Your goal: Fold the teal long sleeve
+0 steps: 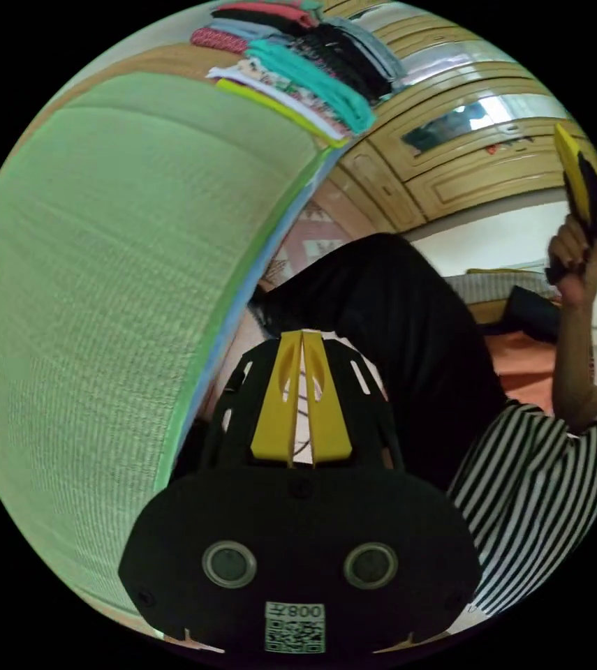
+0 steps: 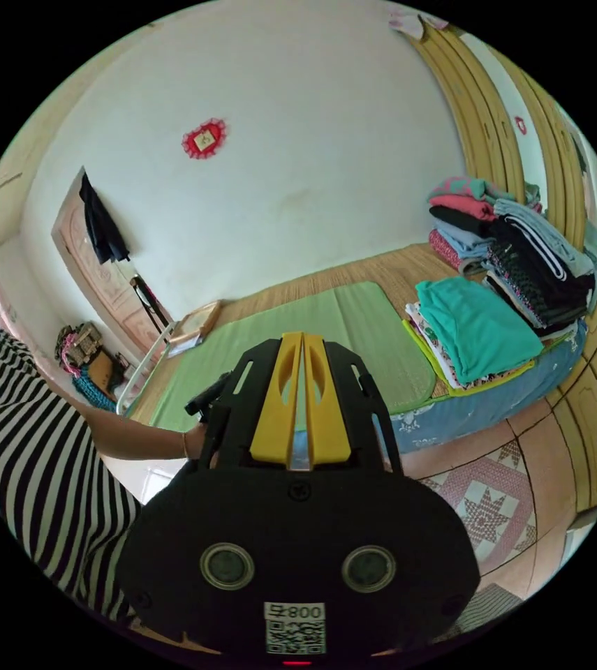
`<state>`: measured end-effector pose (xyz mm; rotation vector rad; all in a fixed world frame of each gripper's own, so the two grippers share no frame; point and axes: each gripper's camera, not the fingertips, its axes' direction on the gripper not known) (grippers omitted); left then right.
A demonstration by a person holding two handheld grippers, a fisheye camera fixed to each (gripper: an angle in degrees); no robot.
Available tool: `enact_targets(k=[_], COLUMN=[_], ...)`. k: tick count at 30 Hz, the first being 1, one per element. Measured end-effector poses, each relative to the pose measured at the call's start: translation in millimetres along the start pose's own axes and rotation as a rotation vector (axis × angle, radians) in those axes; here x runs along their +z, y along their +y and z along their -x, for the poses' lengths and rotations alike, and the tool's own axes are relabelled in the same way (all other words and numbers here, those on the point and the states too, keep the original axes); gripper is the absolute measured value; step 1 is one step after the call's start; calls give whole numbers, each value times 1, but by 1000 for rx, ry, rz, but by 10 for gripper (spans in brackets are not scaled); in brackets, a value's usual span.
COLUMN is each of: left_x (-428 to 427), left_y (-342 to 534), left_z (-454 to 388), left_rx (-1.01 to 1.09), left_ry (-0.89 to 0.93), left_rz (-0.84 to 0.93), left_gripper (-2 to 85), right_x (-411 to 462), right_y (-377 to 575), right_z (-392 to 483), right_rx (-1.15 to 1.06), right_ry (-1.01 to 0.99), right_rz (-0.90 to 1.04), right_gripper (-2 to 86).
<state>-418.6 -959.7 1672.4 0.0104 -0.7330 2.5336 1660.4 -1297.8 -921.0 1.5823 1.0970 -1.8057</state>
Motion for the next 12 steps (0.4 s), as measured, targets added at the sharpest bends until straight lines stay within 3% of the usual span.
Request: enact_targets(k=[12], left_x=[90], left_y=[19], left_z=[-125], left_rx=[460], left_ry=[346], left_rz=[-106], left_gripper=[15], right_x=[-171], right_y=[200], right_z=[70], right_rx=[-134], right_ry=[5], right_rz=[-338], right_gripper=[65])
